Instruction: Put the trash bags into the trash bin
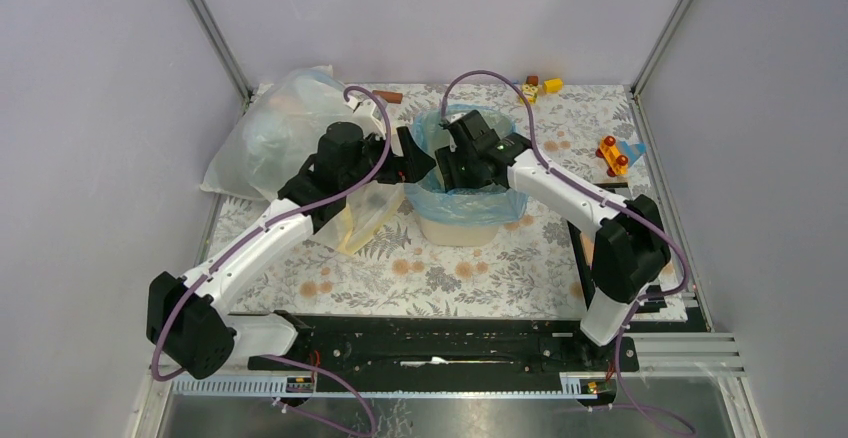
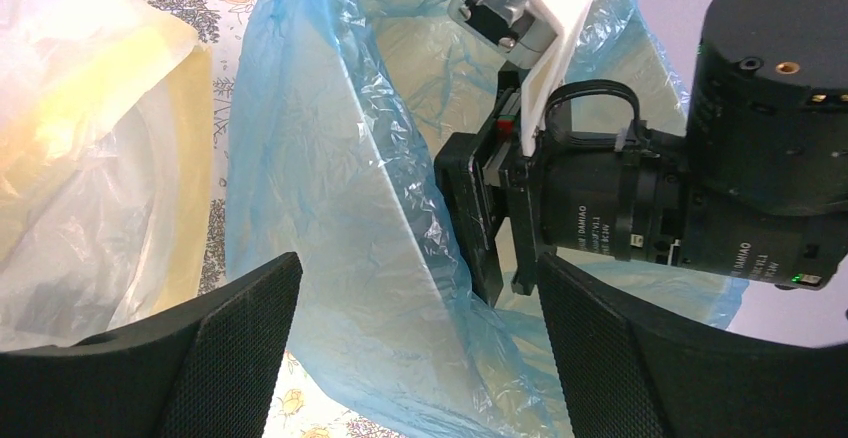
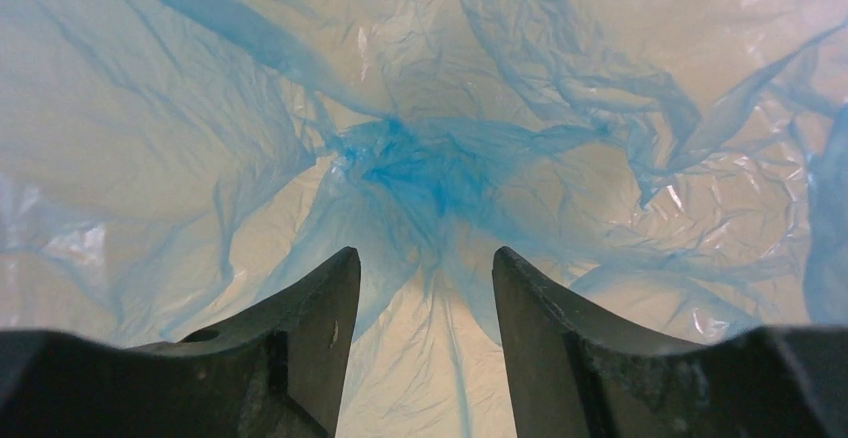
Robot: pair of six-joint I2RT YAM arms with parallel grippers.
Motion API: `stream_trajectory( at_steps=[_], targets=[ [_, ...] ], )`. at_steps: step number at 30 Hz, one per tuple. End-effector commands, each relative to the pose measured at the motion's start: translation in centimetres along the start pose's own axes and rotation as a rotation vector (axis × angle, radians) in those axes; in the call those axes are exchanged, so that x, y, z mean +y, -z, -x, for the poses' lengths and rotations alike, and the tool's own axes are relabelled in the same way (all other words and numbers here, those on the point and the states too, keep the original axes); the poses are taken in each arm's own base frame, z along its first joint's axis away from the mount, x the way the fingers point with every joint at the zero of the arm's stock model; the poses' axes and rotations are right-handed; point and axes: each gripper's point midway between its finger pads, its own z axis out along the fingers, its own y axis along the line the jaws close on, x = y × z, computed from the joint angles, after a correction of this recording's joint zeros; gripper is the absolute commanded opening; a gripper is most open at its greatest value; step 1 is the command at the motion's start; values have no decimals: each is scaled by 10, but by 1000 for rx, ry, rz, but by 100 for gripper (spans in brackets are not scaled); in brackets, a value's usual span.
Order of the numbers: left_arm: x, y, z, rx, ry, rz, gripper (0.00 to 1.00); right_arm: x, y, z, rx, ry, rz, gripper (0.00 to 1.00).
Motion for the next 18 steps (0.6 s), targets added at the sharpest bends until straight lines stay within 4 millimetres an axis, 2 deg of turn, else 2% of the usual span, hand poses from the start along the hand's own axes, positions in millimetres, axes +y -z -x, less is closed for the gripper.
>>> stream_trajectory(
  at_steps=[1,9,11,15,18],
  targets=[
    [-6,6,8,-37,-24,-17,90,11,38,20,-70,-19,47,60],
    [-7,16,24,-79,-50,18,94,2,106,54,-242,1,21,69],
    [-9,21,30,-99,-54,19,98,-3,125,62,-295,10,-1,73],
    [-18,37,54,-165,-92,21,99,-12,163,80,-434,26,-30,93],
    [-18,48,75,-197,-109,68,99,-23,194,95,-553,10,-74,95]
  ],
)
